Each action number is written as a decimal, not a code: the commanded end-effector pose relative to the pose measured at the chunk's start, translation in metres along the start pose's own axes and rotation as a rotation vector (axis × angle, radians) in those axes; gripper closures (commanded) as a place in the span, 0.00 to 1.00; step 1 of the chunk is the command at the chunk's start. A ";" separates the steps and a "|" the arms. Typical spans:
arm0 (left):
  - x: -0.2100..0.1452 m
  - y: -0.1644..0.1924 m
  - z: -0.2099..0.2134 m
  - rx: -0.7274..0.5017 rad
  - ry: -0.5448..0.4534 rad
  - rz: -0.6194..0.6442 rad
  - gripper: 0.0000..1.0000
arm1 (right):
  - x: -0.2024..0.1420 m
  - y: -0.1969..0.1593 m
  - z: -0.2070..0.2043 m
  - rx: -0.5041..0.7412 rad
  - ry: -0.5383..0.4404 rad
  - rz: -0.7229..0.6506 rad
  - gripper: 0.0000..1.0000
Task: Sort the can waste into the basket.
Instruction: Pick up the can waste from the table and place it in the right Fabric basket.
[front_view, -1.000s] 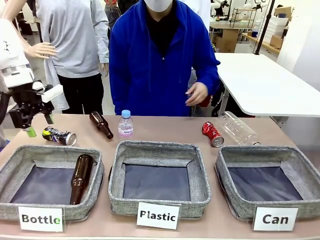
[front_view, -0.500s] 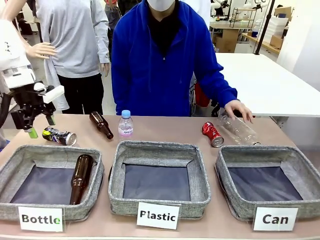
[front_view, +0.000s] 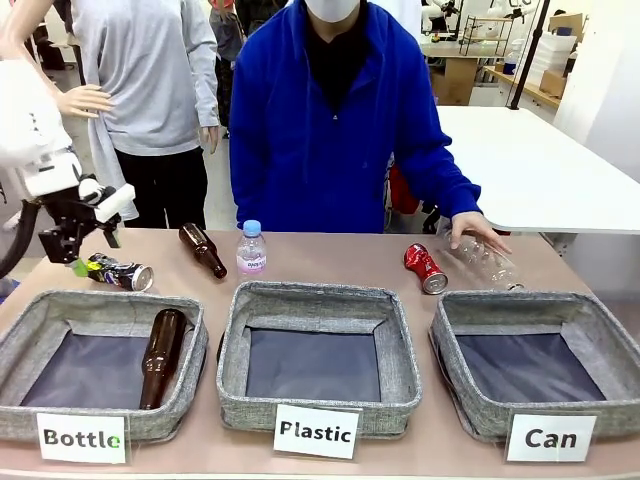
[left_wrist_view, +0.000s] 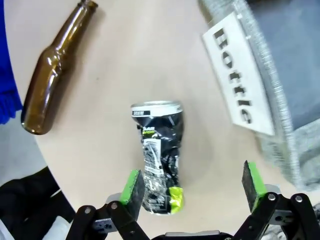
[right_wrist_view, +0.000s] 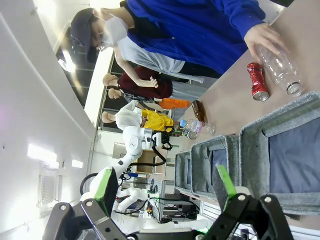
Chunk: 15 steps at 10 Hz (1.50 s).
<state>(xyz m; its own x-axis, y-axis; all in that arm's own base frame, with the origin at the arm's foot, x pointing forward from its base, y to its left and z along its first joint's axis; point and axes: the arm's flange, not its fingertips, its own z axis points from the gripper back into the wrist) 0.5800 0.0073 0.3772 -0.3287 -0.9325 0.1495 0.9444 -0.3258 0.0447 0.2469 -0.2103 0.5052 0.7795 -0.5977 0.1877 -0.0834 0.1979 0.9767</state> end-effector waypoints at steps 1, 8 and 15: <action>-0.013 0.017 -0.016 0.035 0.019 -0.046 0.00 | 0.002 0.001 -0.001 0.023 -0.010 0.028 0.00; -0.019 0.036 -0.063 0.004 0.063 -0.013 0.00 | 0.002 0.001 -0.001 0.023 -0.010 0.028 0.00; -0.022 0.035 -0.057 0.062 0.051 0.009 1.00 | 0.002 0.001 -0.001 0.023 -0.010 0.028 0.00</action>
<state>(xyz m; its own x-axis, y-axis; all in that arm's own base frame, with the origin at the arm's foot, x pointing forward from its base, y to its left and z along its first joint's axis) 0.6205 0.0079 0.3162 -0.3314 -0.9388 0.0941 0.9419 -0.3234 0.0907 0.2470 -0.2103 0.5052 0.7795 -0.5976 0.1878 -0.0835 0.1980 0.9766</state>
